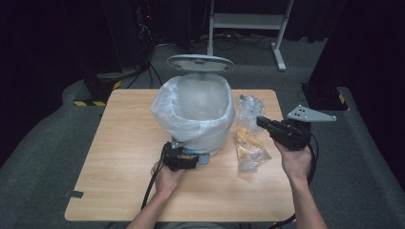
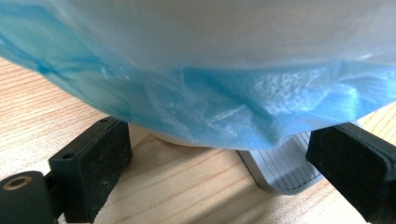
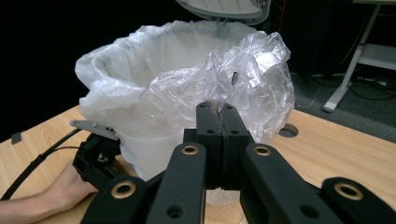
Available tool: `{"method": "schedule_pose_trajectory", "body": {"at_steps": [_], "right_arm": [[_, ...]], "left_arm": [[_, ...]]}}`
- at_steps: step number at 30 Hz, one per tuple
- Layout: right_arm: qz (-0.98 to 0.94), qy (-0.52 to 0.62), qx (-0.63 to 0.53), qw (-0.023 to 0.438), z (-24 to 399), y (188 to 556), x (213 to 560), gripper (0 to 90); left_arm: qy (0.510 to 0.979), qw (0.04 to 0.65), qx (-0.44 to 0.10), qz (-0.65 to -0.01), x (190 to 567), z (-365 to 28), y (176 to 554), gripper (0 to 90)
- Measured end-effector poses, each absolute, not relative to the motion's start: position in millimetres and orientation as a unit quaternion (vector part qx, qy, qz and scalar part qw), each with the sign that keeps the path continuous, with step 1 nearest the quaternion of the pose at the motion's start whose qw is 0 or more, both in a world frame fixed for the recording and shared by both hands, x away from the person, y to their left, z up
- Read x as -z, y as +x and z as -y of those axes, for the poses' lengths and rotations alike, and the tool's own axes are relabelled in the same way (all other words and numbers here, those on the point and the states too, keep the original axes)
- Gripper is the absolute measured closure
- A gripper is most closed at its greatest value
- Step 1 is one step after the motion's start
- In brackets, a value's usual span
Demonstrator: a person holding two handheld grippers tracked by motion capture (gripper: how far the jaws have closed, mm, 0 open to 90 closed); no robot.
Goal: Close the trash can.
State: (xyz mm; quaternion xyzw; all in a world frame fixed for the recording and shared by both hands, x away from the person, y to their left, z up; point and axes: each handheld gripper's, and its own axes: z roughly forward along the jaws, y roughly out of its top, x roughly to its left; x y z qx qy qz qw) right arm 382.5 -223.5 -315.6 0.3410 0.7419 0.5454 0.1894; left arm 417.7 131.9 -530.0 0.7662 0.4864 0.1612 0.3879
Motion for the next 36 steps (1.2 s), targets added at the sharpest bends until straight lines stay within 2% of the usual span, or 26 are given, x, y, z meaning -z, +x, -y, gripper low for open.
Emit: {"method": "schedule_pose_trajectory", "body": {"at_steps": [16,36], "right_arm": [[-0.738,0.324,-0.560,0.190,217.8,388.1,300.0,89.3],[-0.750,0.302,-0.564,0.170,193.9,402.6,291.3,89.3]], "left_arm": [[0.766,0.388,-0.161,-0.487,530.0,-131.8,417.7,6.7],[0.766,0.388,-0.161,-0.487,529.9,-131.8,417.6,6.8]]}}
